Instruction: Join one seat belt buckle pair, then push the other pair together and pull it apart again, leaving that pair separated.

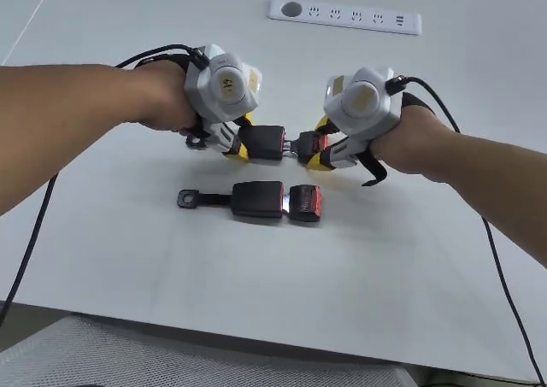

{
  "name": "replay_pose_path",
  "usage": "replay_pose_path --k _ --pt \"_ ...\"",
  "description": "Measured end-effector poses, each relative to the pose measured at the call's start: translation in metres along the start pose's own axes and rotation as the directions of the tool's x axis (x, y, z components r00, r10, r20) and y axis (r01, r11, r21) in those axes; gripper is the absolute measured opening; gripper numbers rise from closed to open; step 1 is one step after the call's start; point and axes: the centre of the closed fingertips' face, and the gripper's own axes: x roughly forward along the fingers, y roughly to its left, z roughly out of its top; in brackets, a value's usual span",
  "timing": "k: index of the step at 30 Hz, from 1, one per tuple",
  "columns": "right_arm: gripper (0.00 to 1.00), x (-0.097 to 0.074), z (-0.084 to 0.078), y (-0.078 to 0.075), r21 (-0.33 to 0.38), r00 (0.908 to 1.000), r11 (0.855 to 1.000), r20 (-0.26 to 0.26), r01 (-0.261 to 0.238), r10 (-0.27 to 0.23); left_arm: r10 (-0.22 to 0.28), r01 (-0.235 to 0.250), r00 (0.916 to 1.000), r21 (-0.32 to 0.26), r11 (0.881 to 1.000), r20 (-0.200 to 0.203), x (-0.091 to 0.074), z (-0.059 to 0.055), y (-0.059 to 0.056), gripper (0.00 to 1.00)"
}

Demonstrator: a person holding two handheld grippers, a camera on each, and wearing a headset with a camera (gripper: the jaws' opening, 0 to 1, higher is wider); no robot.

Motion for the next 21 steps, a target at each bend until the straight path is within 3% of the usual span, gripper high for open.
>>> replay_pose_path --k 4,8,21 --pt "0.33 0.002 0.003 0.001 0.027 0.9999 1.0 0.016 -0.005 0.004 0.015 -0.015 0.9998 -0.017 1.0 0.012 -0.001 -0.003 0.002 0.3" --pt "0.33 0.0 0.006 0.003 -0.01 0.9999 1.0 0.009 -0.011 0.011 0.006 -0.007 0.9995 0.006 1.0 0.032 -0.002 -0.001 0.001 0.3" --pt "0.32 0.008 0.016 0.004 0.002 0.9999 1.0 0.015 0.001 -0.001 -0.004 0.004 0.9999 0.013 1.0 0.013 -0.003 0.005 -0.004 0.3"
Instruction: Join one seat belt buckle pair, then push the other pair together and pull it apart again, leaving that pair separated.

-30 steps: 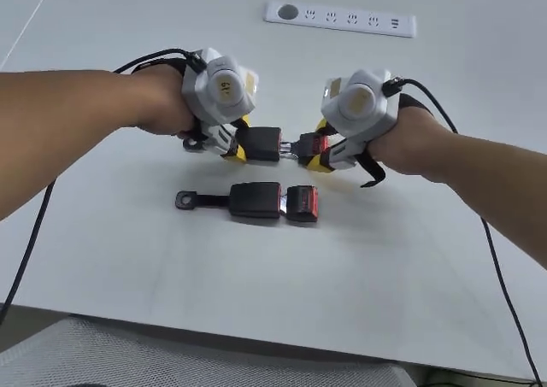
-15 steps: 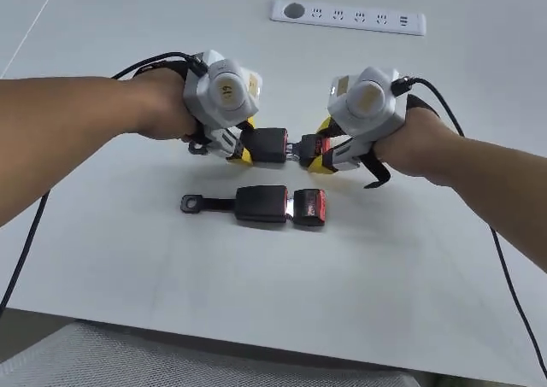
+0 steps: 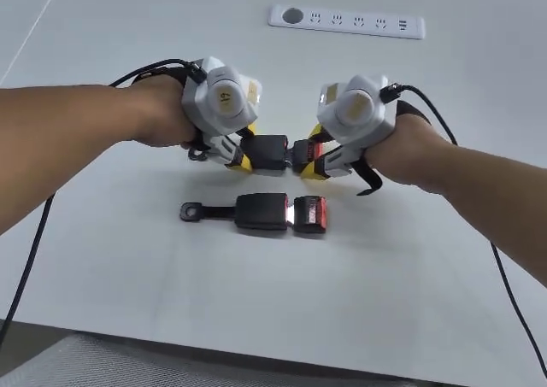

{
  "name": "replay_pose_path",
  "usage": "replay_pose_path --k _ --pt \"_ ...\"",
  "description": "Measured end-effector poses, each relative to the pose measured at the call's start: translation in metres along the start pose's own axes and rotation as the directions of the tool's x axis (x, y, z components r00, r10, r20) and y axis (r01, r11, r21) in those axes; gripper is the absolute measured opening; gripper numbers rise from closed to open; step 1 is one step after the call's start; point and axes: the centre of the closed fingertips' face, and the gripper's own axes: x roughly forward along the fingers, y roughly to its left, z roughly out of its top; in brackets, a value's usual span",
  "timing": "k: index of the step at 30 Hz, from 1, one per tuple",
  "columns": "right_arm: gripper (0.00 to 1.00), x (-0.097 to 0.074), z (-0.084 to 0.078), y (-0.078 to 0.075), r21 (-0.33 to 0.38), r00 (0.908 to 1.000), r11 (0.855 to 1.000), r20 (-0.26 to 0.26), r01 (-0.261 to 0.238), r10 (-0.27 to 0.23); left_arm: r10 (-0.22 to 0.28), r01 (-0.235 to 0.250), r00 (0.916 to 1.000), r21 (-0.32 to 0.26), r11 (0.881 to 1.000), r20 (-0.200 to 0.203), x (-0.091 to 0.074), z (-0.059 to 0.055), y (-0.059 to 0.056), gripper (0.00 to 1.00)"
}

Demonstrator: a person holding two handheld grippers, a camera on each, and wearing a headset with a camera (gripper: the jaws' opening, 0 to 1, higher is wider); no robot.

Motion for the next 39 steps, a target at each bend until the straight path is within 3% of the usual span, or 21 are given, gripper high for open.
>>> replay_pose_path --k 39 --pt "0.34 -0.0032 -0.0069 -0.0033 0.02 0.9998 1.0 0.01 0.016 -0.017 0.007 -0.007 1.0 -0.027 1.0 -0.001 -0.0002 -0.0039 0.004 0.31"
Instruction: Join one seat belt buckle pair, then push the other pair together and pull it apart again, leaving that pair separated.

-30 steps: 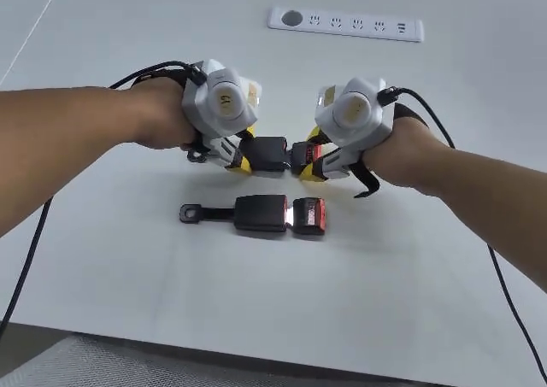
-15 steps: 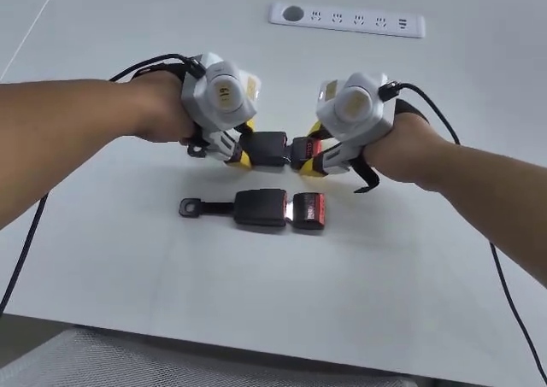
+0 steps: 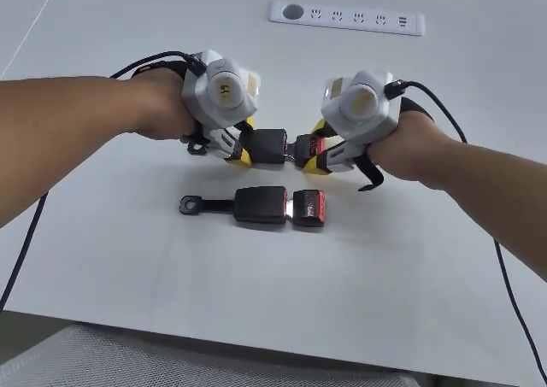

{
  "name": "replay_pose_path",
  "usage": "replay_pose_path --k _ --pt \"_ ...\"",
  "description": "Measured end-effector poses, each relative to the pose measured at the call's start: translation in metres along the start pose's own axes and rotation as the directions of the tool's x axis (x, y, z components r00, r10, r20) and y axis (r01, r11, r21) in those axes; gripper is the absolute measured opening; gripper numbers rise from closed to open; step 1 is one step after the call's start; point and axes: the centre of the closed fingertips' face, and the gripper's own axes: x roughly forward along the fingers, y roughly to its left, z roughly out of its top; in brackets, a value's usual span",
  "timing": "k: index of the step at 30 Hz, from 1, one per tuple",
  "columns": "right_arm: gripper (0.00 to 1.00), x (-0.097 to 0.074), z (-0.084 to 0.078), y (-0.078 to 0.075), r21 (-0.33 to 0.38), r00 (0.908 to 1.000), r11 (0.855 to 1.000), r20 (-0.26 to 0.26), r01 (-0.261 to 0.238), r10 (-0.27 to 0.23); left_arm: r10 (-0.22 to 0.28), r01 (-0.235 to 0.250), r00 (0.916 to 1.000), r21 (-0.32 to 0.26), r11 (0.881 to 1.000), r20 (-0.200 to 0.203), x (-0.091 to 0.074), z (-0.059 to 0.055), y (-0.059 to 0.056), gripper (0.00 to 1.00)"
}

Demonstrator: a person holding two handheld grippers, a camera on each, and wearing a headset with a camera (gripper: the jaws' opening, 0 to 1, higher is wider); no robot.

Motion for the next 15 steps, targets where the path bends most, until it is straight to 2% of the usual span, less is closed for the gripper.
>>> replay_pose_path --k 4,7,11,15 --pt "0.35 -0.004 -0.006 -0.002 0.001 1.0 1.0 -0.009 0.0 0.0 -0.001 0.001 1.0 0.0 1.0 0.001 0.0 -0.001 0.001 0.31" --pt "0.35 -0.007 -0.006 -0.002 0.014 0.9999 1.0 0.008 -0.013 0.013 -0.009 0.009 1.0 0.006 1.0 -0.004 0.001 -0.001 0.002 0.31" --pt "0.35 -0.007 -0.006 -0.002 -0.005 1.0 1.0 0.005 -0.006 0.006 -0.011 0.011 0.9999 0.006 1.0 -0.01 0.001 -0.003 0.001 0.31" --pt "0.36 -0.012 -0.014 -0.003 0.006 1.0 1.0 0.007 0.005 -0.005 -0.005 0.005 1.0 -0.002 1.0 -0.004 0.001 -0.003 0.002 0.31"
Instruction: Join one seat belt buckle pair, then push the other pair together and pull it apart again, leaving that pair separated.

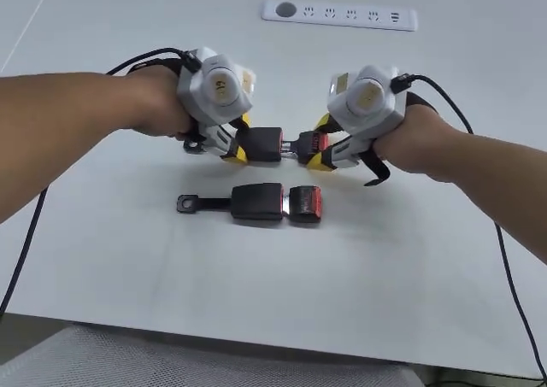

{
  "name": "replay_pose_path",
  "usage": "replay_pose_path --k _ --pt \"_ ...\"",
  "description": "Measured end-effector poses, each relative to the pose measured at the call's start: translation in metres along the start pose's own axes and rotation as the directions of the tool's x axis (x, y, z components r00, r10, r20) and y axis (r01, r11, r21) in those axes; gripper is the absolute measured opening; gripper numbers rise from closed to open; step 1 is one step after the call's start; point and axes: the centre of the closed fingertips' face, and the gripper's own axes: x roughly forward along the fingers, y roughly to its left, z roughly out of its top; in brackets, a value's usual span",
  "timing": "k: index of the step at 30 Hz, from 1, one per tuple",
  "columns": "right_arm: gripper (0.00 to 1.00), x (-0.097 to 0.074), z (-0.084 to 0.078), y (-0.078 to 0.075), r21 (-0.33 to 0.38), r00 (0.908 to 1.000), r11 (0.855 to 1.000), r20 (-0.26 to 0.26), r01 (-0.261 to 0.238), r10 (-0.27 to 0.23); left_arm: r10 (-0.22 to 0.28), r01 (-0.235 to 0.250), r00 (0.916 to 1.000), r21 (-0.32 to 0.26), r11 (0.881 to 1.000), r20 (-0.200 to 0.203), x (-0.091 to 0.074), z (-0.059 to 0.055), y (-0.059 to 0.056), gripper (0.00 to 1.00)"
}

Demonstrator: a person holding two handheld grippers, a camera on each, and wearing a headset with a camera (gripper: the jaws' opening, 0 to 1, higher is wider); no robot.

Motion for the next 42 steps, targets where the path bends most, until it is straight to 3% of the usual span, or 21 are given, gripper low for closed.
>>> replay_pose_path --k 8,24,35,42 --pt "0.36 -0.027 -0.04 -0.007 0.046 0.9988 0.998 -0.025 0.042 -0.041 0.0 0.0 1.0 -0.002 1.0 0.005 0.0 0.002 0.0 0.31" --pt "0.36 -0.082 -0.121 0.002 0.1 0.9924 0.992 -0.103 0.077 -0.067 0.012 -0.012 0.9999 -0.015 1.0 -0.003 -0.002 0.008 -0.005 0.31" --pt "0.37 -0.104 -0.152 0.007 0.104 0.9859 0.991 -0.152 0.087 -0.07 0.011 -0.011 0.9998 -0.001 1.0 -0.015 -0.01 0.015 -0.017 0.32" --pt "0.38 -0.108 -0.157 0.007 0.126 0.9825 0.987 -0.17 0.099 -0.076 0.018 -0.018 0.9998 -0.013 1.0 -0.01 -0.009 0.012 -0.012 0.32"
